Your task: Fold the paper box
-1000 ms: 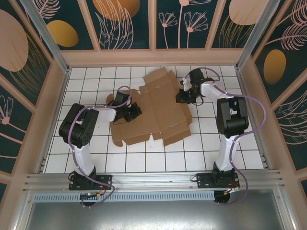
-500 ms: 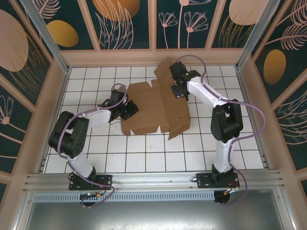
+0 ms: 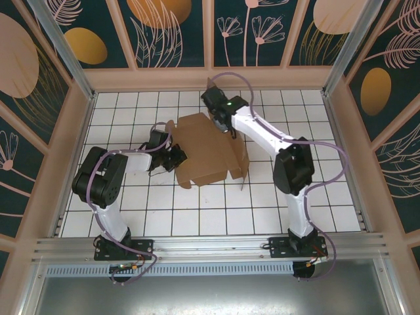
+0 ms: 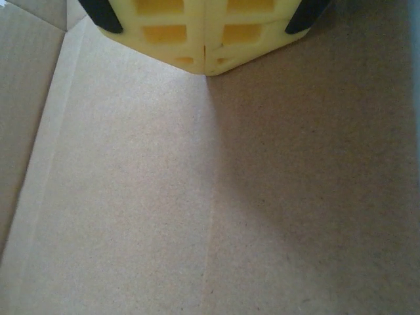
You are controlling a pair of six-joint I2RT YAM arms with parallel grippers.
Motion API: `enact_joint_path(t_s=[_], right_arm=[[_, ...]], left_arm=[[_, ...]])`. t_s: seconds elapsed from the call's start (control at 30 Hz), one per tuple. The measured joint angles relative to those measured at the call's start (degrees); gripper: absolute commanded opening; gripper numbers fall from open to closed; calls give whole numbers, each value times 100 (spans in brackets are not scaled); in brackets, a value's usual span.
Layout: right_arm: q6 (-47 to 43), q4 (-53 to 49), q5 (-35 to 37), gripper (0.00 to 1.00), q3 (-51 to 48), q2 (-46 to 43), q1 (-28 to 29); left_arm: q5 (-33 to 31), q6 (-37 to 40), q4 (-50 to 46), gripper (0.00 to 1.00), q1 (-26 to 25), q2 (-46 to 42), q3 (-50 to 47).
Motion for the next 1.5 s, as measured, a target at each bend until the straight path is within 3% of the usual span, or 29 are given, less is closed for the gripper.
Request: enact_joint_path(t_s=[0.33, 0.53, 0.8, 0.97, 1.17, 1.4, 1.5], right_arm=[[361, -271, 361, 19, 898, 1165, 1150], [479, -236, 372, 19, 960, 1436, 1344], [431, -221, -334, 20, 774, 708, 791], [326, 96, -1270, 21, 170, -114, 170], [168, 511, -2253, 22, -675, -785, -411], [-153, 787, -2450, 30, -966, -1154, -944], [-181, 933, -2490, 29, -970, -1255, -1128]], left_arm=[[223, -136, 28, 0, -61, 0, -35], [280, -170, 26, 0, -111, 0, -50], [105, -155, -107, 1, -101, -103, -33], [39, -94, -291, 11, -101, -247, 61], [70, -79, -273, 14, -101, -297, 118], [35, -50, -291, 13, -101, -223, 118], [-22, -13, -334, 12, -101, -125, 118]])
